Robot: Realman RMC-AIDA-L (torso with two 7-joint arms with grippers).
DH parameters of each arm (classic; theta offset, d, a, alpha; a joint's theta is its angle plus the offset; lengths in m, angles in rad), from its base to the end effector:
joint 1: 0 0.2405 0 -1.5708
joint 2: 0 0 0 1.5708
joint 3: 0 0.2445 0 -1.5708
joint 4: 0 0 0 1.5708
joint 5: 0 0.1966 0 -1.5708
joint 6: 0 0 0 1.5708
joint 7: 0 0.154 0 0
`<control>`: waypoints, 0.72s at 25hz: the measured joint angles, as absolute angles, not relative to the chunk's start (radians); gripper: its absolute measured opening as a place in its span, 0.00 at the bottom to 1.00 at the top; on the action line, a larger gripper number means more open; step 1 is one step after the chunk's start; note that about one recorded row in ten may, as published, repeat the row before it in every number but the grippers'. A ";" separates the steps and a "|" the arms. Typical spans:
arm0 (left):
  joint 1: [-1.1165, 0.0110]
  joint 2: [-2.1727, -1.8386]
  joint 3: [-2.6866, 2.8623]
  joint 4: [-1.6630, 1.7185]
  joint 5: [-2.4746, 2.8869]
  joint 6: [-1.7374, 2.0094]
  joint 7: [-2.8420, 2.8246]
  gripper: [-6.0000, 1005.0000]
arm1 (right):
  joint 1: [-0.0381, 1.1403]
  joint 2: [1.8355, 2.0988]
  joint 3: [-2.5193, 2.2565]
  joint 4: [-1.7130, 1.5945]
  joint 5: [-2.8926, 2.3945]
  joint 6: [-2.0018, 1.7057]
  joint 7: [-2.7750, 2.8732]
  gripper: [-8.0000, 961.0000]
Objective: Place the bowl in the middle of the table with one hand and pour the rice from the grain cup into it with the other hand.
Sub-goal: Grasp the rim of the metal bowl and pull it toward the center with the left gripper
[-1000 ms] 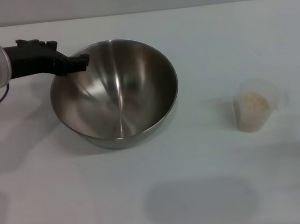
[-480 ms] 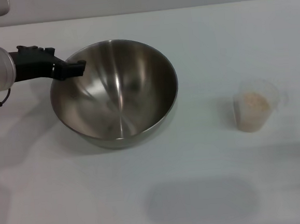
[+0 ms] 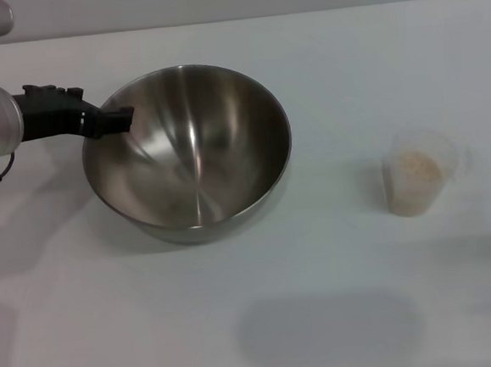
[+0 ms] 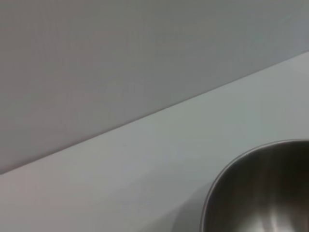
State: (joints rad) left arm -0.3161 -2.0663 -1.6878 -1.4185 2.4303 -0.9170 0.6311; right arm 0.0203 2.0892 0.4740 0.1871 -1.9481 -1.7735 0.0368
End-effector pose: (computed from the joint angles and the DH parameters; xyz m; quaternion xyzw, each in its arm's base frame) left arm -0.2092 0.3633 0.0181 -0.8733 -0.3174 -0.0240 0.3688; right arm 0.3354 0.1706 0.0334 -0.5941 0.1533 0.3384 0.7135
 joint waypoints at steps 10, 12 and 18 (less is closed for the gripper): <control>-0.331 -2.066 -1.689 -1.374 2.430 -0.910 0.637 0.81 | 0.020 2.089 0.474 0.187 -1.948 -1.775 0.037 0.88; -0.333 -2.066 -1.688 -1.368 2.430 -0.908 0.637 0.81 | 0.020 2.089 0.474 0.187 -1.948 -1.775 0.037 0.88; -0.344 -2.065 -1.682 -1.341 2.435 -0.899 0.637 0.81 | 0.018 2.089 0.474 0.187 -1.948 -1.771 0.037 0.88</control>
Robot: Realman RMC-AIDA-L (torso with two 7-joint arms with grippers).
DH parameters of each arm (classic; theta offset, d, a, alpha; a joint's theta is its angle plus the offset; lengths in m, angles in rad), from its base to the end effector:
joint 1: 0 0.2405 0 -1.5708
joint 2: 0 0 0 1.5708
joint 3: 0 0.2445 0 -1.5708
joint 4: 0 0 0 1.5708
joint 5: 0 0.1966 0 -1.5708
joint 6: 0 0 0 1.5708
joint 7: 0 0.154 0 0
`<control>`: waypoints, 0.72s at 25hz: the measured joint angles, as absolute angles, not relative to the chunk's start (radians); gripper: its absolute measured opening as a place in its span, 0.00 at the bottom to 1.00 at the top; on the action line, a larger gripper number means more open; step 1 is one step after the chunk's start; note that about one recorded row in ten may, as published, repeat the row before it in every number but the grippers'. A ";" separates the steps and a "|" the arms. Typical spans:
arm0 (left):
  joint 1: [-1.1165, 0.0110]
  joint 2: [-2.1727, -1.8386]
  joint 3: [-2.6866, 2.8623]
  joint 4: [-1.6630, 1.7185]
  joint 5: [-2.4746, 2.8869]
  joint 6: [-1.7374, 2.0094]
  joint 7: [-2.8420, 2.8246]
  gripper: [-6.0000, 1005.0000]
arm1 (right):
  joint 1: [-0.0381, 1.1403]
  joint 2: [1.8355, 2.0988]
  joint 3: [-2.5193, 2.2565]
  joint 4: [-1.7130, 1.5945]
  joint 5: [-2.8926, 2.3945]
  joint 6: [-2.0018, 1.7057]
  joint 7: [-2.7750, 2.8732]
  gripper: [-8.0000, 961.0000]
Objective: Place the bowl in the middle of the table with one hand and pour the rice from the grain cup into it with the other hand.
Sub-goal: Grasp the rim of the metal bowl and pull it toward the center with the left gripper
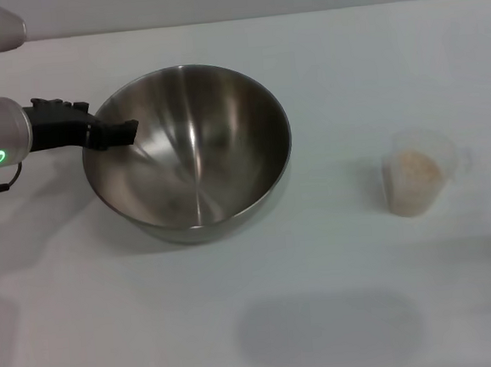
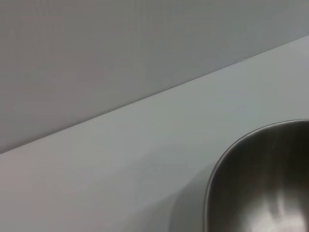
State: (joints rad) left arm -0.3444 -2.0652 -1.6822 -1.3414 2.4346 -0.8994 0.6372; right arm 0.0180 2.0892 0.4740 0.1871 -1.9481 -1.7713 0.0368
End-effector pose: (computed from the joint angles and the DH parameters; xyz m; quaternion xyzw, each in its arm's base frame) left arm -0.2185 0.3662 0.0079 -0.8740 -0.3266 -0.0096 0.3597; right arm 0.3360 0.1699 0.0332 -0.5942 0.1548 0.3369 0.7138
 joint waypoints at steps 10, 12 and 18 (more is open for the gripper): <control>-0.359 -2.066 -1.681 -1.301 2.456 -0.891 0.638 0.80 | 0.018 2.088 0.474 0.187 -1.948 -1.767 0.037 0.88; -0.358 -2.066 -1.681 -1.301 2.456 -0.893 0.638 0.80 | 0.018 2.088 0.474 0.187 -1.948 -1.768 0.037 0.88; -0.355 -2.066 -1.681 -1.301 2.456 -0.894 0.638 0.79 | 0.020 2.088 0.474 0.187 -1.948 -1.768 0.037 0.88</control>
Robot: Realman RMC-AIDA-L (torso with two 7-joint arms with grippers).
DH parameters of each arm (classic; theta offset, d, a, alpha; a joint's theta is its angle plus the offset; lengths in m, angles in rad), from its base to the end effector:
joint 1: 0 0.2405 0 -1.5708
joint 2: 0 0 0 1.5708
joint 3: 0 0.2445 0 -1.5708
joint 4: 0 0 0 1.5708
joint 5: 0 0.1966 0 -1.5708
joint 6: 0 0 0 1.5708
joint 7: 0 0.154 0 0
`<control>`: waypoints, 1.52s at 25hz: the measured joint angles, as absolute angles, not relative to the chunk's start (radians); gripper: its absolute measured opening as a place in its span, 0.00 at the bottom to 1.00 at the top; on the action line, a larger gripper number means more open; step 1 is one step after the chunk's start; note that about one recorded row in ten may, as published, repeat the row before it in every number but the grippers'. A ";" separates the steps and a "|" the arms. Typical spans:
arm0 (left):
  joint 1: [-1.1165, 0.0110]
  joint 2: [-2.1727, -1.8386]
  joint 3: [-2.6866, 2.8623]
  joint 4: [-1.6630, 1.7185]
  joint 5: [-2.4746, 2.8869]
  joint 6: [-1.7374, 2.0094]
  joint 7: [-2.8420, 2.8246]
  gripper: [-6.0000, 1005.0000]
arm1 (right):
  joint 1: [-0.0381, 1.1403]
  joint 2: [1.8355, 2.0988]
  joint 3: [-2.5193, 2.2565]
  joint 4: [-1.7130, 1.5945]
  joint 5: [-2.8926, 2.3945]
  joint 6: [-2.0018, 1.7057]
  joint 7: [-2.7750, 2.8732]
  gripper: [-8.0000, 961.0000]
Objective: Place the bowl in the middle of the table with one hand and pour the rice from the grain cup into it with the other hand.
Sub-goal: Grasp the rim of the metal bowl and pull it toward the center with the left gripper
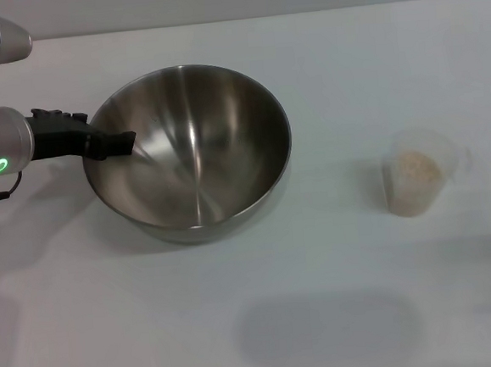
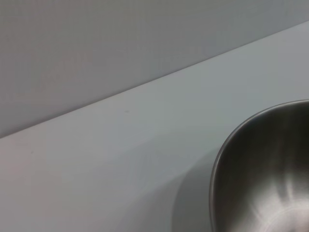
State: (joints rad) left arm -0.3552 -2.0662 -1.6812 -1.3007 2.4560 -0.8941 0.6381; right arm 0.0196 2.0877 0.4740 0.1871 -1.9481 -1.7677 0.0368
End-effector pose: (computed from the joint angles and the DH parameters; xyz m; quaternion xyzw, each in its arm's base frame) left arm -0.2271 0.3663 0.0030 -0.8731 -0.3318 0.0067 0.3572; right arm 0.3365 0.1706 0.0334 -0.5951 0.1550 0.3360 0.7134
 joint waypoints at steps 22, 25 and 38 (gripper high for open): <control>-0.358 -2.065 -1.682 -1.301 2.455 -0.896 0.637 0.49 | 0.018 2.089 0.474 0.187 -1.948 -1.767 0.037 0.88; -0.358 -2.064 -1.682 -1.307 2.455 -0.900 0.638 0.37 | 0.019 2.089 0.474 0.187 -1.948 -1.767 0.037 0.88; -0.388 -2.061 -1.710 -1.328 2.448 -0.981 0.644 0.10 | 0.020 2.089 0.474 0.186 -1.948 -1.765 0.037 0.88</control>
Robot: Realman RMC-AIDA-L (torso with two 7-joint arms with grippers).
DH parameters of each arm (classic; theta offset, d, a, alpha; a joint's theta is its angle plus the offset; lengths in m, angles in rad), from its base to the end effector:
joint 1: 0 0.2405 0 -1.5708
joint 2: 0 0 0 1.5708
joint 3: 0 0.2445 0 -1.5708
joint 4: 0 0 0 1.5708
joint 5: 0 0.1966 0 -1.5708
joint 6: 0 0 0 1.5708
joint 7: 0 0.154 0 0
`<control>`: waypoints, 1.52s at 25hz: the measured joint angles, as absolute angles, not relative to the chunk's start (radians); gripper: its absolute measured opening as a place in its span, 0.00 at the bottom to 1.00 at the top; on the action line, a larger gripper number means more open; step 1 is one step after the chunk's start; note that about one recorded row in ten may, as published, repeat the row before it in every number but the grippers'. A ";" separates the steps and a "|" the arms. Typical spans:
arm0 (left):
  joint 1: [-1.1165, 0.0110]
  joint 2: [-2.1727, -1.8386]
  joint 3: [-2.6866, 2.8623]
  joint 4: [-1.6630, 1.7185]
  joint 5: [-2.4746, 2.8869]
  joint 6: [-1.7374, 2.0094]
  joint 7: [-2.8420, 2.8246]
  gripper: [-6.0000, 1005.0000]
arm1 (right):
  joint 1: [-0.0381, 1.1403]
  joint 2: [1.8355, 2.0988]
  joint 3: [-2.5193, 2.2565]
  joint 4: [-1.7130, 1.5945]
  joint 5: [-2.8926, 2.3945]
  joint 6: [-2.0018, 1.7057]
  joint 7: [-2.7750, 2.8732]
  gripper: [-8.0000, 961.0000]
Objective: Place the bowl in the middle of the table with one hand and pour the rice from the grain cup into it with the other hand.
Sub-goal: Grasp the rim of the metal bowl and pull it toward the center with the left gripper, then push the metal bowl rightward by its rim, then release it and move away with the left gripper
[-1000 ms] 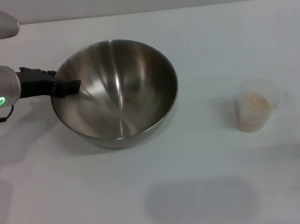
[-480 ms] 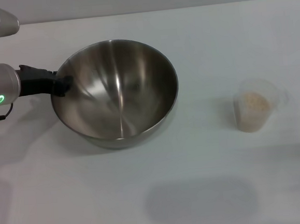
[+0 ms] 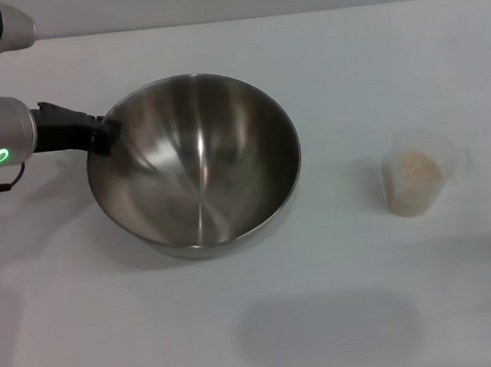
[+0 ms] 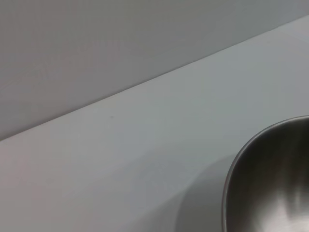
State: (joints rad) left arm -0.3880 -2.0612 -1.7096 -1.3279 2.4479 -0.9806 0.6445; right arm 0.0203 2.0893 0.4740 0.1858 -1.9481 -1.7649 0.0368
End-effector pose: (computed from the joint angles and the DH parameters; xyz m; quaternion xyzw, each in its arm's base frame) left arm -0.2148 0.3679 0.0075 -0.8834 -0.3249 0.0100 0.3375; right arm 0.3366 0.1709 0.0327 -0.5956 0.1562 0.3353 0.7130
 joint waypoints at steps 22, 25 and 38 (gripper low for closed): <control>-0.462 -2.060 -1.864 -1.364 2.407 -1.164 0.727 0.05 | 0.018 2.089 0.474 0.186 -1.948 -1.765 0.037 0.88; -0.492 -2.060 -1.876 -1.350 2.407 -1.226 0.731 0.05 | 0.019 2.089 0.474 0.186 -1.948 -1.765 0.037 0.88; -0.572 -2.060 -1.920 -1.317 2.375 -1.364 0.756 0.05 | 0.023 2.089 0.474 0.186 -1.948 -1.750 0.037 0.88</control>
